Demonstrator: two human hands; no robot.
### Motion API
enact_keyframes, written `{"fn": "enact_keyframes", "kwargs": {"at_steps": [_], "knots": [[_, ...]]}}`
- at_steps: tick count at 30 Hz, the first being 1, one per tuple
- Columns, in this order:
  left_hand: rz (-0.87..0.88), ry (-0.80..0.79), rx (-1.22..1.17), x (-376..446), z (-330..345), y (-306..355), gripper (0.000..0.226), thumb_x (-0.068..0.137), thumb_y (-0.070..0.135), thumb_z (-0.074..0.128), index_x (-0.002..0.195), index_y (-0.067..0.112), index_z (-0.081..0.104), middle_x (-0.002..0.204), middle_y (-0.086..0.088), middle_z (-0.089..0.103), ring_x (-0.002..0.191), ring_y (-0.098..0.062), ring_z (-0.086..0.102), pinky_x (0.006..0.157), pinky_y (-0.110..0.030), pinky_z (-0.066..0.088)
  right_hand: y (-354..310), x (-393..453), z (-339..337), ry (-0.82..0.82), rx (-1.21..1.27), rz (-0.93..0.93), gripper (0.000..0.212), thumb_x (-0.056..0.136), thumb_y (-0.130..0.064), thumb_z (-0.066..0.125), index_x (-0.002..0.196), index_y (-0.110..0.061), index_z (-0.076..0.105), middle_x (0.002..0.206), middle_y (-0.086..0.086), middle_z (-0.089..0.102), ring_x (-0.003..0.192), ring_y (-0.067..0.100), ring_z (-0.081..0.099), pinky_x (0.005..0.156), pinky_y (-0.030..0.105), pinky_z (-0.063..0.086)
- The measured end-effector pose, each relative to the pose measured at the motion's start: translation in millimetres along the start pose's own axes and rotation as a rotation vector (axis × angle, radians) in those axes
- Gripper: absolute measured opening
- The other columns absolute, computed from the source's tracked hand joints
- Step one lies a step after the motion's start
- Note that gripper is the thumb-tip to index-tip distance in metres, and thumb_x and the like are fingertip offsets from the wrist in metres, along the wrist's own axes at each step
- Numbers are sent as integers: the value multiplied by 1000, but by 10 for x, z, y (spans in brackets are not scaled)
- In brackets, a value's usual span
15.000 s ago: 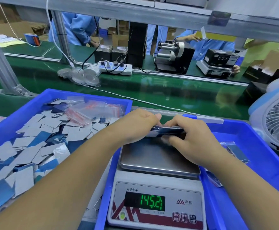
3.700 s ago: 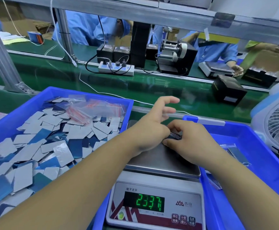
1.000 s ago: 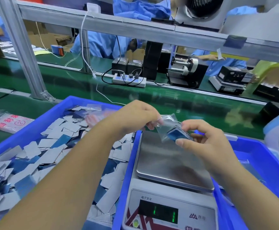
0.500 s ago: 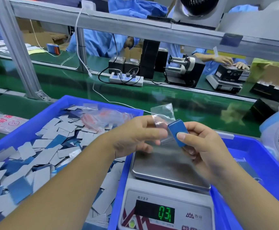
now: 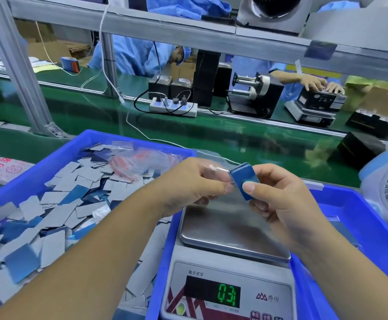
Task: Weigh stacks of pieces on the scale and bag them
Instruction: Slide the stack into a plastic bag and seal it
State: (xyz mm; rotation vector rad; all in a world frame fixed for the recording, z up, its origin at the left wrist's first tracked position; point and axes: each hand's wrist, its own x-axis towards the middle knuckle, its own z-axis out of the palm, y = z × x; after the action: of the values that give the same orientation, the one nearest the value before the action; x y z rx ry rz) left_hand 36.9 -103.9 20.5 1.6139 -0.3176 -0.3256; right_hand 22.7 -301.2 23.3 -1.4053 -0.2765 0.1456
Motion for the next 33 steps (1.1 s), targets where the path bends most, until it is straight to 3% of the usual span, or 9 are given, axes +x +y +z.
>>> {"fn": "enact_keyframes", "kwargs": {"at_steps": [7,10,15,18,21,23,25,29,33], "knots": [[-30,-28,22,-32,-43,31,14,85,8,76,80,21,79,67,6,66,58,-6,53,56,-19,41,-3,-10,-9,-34,-64,-24,18,68,-9,74,81,-21,73,67,1,64,46,10,38,45,21,32],[-22,-26,47,-46,-47,54,20,87,11,74,70,23,78,65,5,62,58,-8,48,55,-17,38,-14,-14,-22,-37,-64,-21,18,68,-9,74,81,-20,74,68,3,64,46,12,36,45,22,31],[45,99,107,-19,-33,48,28,86,15,76,59,22,73,59,6,56,50,-7,40,49,-17,31,-2,-2,-23,-15,-76,-37,18,66,-8,74,78,-22,73,69,2,60,46,12,33,45,21,30],[58,269,75,41,-29,38,42,85,25,78,52,14,54,51,8,47,46,-10,30,45,-21,25,-14,14,-70,27,-123,-51,17,66,-11,76,77,-23,72,67,0,60,46,10,37,44,19,32],[18,397,32,65,-65,23,47,81,41,79,49,19,52,52,6,50,46,-13,30,43,-20,24,-11,6,-119,52,-474,-60,20,67,-16,83,80,-27,71,70,-8,66,55,10,51,52,22,43],[28,345,2,52,-78,20,38,87,39,74,55,20,64,56,8,56,47,-8,36,42,-17,25,25,-2,-129,36,-880,-57,21,71,-21,84,80,-33,70,71,-17,67,57,3,54,58,18,45],[30,271,13,35,-74,14,25,89,31,73,67,19,73,60,11,58,49,-6,36,44,-16,26,58,-16,-108,-16,-1093,-50,19,73,-25,81,76,-37,66,67,-30,63,57,-4,55,57,10,41],[21,227,62,21,-59,-15,20,89,12,71,74,23,77,70,10,69,55,-1,51,46,-15,30,54,-17,-88,-53,-1171,-54,21,75,-29,79,80,-41,61,74,-43,57,70,-15,53,63,3,37],[18,237,173,31,-45,-15,21,85,30,77,64,30,74,59,12,61,54,-4,47,48,-17,32,58,-25,-85,-86,-1201,-94,25,78,-32,77,85,-49,60,84,-29,62,86,-18,50,71,1,35]]}}
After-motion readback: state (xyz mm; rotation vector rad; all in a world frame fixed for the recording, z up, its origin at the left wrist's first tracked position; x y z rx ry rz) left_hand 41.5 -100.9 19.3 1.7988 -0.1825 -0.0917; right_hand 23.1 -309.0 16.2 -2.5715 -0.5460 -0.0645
